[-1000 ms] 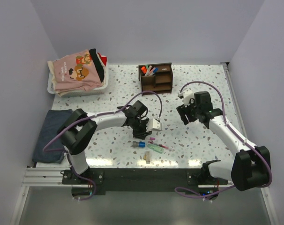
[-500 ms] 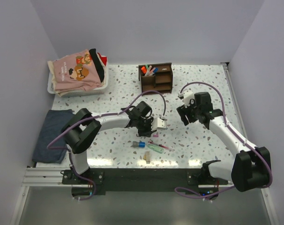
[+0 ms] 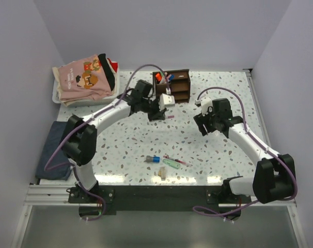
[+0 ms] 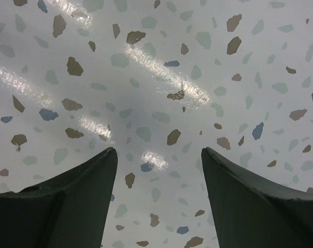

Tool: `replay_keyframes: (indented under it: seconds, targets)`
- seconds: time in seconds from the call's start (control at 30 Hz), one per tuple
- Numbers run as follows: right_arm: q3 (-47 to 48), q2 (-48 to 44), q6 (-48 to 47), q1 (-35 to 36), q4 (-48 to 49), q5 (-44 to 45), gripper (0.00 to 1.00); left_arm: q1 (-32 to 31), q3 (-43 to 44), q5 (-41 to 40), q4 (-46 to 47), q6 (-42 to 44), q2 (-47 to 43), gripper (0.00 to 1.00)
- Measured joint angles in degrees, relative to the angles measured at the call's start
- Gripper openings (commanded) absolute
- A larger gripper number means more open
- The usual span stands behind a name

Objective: Sort the stationery into containers
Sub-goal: Pick up the pen from the center of the board, then place the pen in the storage box.

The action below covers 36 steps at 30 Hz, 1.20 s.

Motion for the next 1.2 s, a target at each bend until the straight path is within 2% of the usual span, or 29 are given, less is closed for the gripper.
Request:
replay_keyframes:
  seconds: [0.07, 0.13, 0.23, 0.33, 0.43, 0.6, 1.2]
  targets:
    - [0.5, 0.57, 0.0, 0.0, 0.07, 0.04, 0.7, 4.09, 1.2, 3.85, 3.45, -0.66, -1.03, 0.0]
    - [0.96, 1.36, 0.0, 0.0, 0.17, 0.07, 0.7, 8.81, 1.22, 10.93, 11.87, -5.73, -1.75, 0.0]
    - [1.81, 2.91, -0.02, 0.0, 0.13, 0.09, 0.7, 14.25, 2.27, 18.01, 30.93, -18.69, 1.6, 0.0]
    - [2.95, 4.2, -0.15, 0.0, 0.13, 0.33, 0.7, 17.35, 9.66, 21.24, 54.34, -36.17, 12.11, 0.0]
    - [4.04, 4.96, -0.24, 0.0, 0.13, 0.61, 0.7, 17.62, 18.6, 21.22, 66.25, -45.86, 21.73, 0.0]
    - [4.76, 5.4, -0.42, 0.0, -0.02, 1.51, 0.7, 17.03, 26.05, 20.74, 72.63, -50.88, 29.31, 0.0]
    - [13.38, 13.46, -1.64, -0.26, -1.88, 2.01, 0.7, 18.62, 28.5, 19.96, 81.94, -55.58, 36.5, 0.0]
